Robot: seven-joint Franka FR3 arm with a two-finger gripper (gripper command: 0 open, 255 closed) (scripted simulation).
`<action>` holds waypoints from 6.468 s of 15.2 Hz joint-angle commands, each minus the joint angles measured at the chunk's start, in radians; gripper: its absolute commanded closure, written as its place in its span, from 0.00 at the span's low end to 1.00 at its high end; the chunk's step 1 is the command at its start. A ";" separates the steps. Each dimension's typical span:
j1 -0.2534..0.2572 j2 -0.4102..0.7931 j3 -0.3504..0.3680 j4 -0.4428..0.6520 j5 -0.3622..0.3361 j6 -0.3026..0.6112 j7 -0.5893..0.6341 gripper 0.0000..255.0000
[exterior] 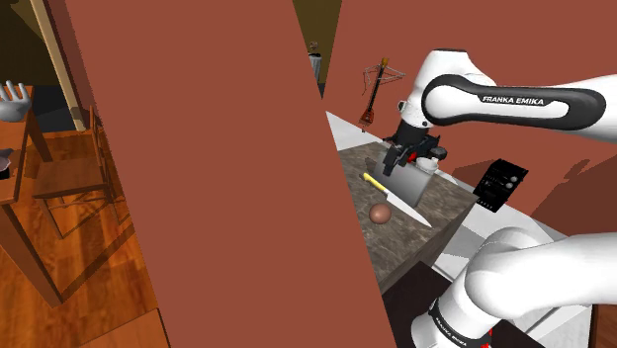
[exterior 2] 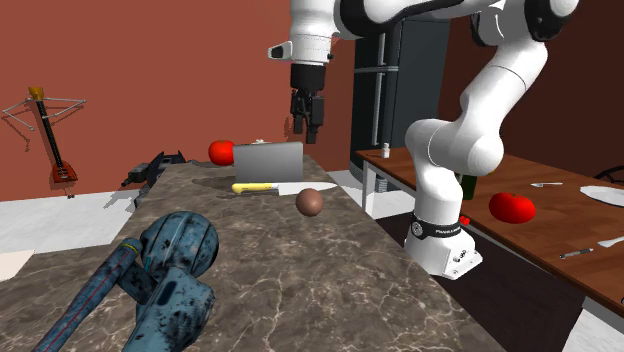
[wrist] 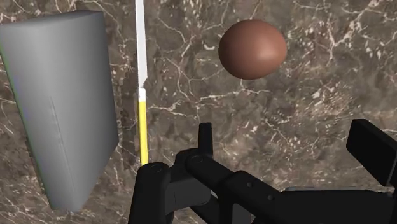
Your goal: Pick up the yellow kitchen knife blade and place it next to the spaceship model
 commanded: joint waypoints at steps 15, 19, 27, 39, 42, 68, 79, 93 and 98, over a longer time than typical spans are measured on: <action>-0.070 0.411 -0.327 -0.028 -0.018 0.417 -0.248 0.00; -0.063 0.454 -0.340 -0.052 -0.005 0.482 -0.259 0.00; -0.056 0.497 -0.352 -0.070 0.011 0.540 -0.273 0.00; -0.056 0.497 -0.352 -0.070 0.011 0.540 -0.273 1.00; -0.060 0.473 -0.345 -0.060 0.001 0.507 -0.265 1.00; -0.076 0.282 -0.268 0.153 -0.023 0.109 -0.225 1.00; -0.072 0.260 -0.246 0.271 -0.014 -0.030 -0.225 1.00; 0.029 0.072 0.050 0.093 0.093 -0.067 0.125 1.00; 0.081 0.062 0.155 0.083 0.157 -0.070 0.248 1.00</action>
